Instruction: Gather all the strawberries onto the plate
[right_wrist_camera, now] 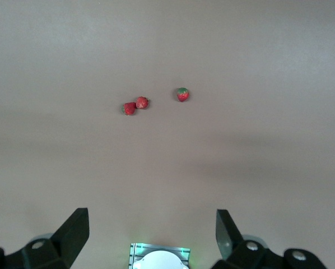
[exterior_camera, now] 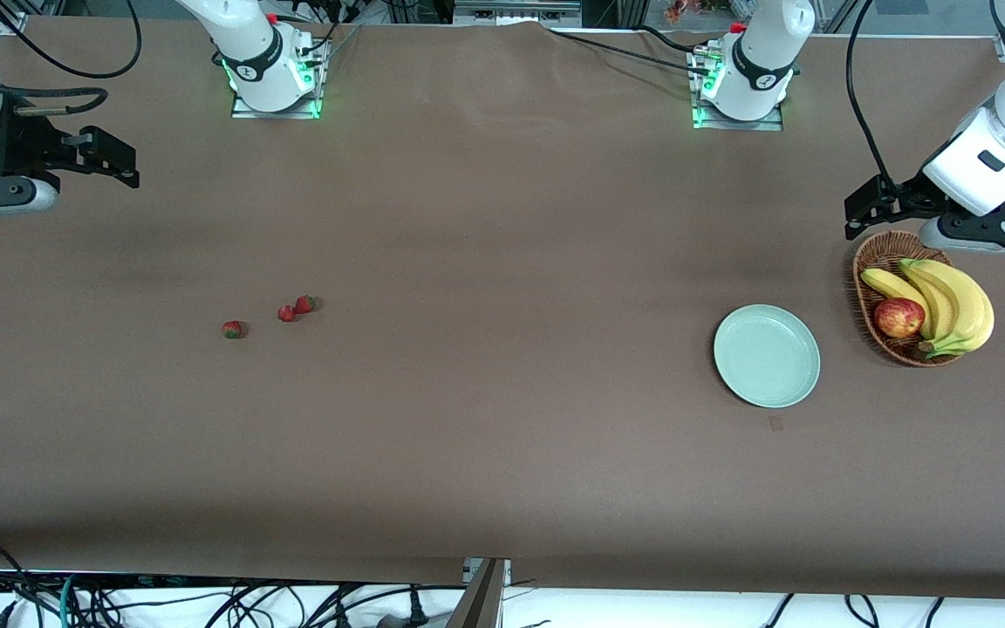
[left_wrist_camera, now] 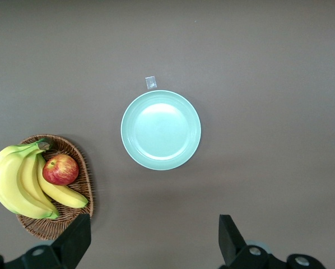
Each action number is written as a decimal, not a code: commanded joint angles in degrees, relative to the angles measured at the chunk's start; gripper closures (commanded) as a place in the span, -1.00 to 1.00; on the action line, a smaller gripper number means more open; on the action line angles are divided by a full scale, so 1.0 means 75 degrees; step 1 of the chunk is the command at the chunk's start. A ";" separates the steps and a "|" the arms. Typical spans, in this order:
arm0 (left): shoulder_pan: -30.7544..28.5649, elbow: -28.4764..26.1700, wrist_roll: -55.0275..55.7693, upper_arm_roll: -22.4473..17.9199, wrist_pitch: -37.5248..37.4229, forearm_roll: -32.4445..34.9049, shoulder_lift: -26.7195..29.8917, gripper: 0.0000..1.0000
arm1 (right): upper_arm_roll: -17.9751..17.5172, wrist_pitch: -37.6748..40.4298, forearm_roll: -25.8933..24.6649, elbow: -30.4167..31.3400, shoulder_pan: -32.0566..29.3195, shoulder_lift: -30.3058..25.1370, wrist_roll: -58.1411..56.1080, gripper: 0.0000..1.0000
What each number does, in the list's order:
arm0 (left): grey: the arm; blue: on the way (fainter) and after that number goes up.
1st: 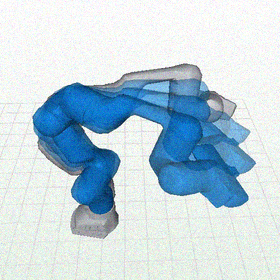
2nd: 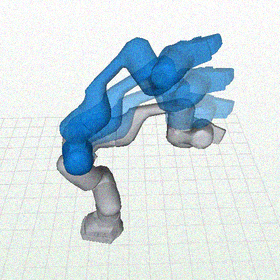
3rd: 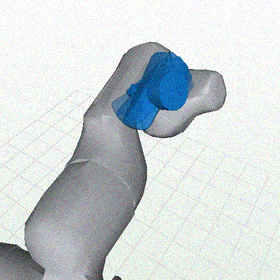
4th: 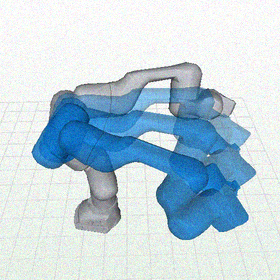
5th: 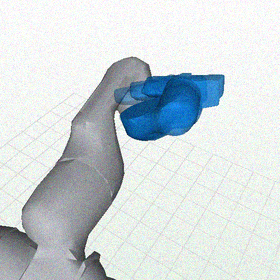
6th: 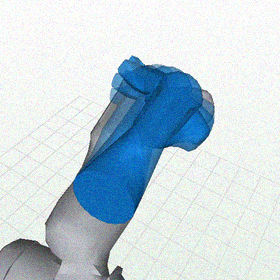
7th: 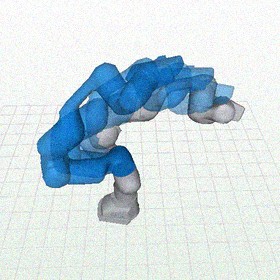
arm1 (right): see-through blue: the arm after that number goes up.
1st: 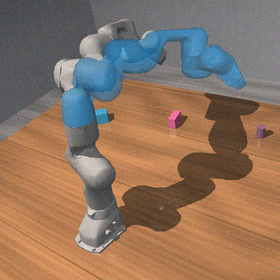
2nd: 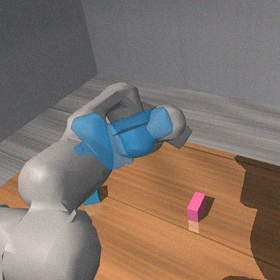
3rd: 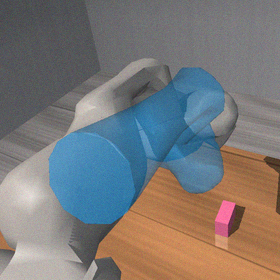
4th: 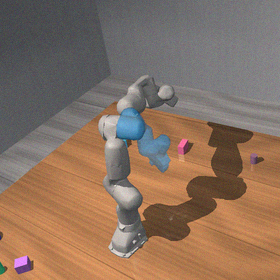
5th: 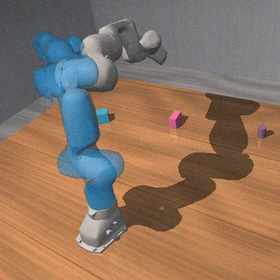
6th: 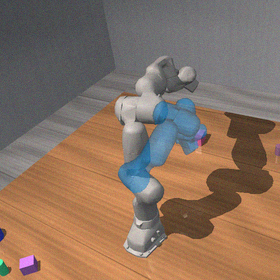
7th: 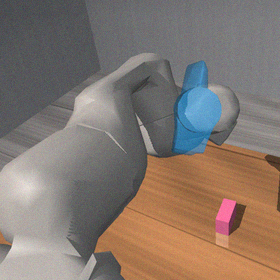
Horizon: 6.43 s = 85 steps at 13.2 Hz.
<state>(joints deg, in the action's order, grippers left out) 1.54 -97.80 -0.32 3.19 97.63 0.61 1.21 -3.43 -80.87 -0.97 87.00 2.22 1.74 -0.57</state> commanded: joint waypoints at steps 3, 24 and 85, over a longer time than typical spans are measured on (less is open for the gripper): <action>-0.0006 0.0114 -0.0004 -0.0016 -0.0197 -0.0069 0.0026 -1.00 | -0.0058 0.0119 -0.0011 -0.0116 -0.0085 0.0037 0.0052 -1.00; 0.0052 0.0501 0.0019 -0.0004 -0.0326 -0.0069 -0.0185 -1.00 | -0.0011 -0.2772 -0.0187 0.0363 -0.0156 0.2906 0.0064 -1.00; 0.0321 0.1251 -0.0051 0.0055 0.0225 -0.0561 -0.3606 -1.00 | -0.1066 -1.0595 0.0657 -0.2038 0.5306 0.7270 0.9158 -1.00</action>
<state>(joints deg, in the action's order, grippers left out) 2.91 -89.47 -0.34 3.93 99.74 -2.91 -24.37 -12.14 -163.12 3.97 72.76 42.73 57.92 68.72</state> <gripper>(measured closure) 0.000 0.286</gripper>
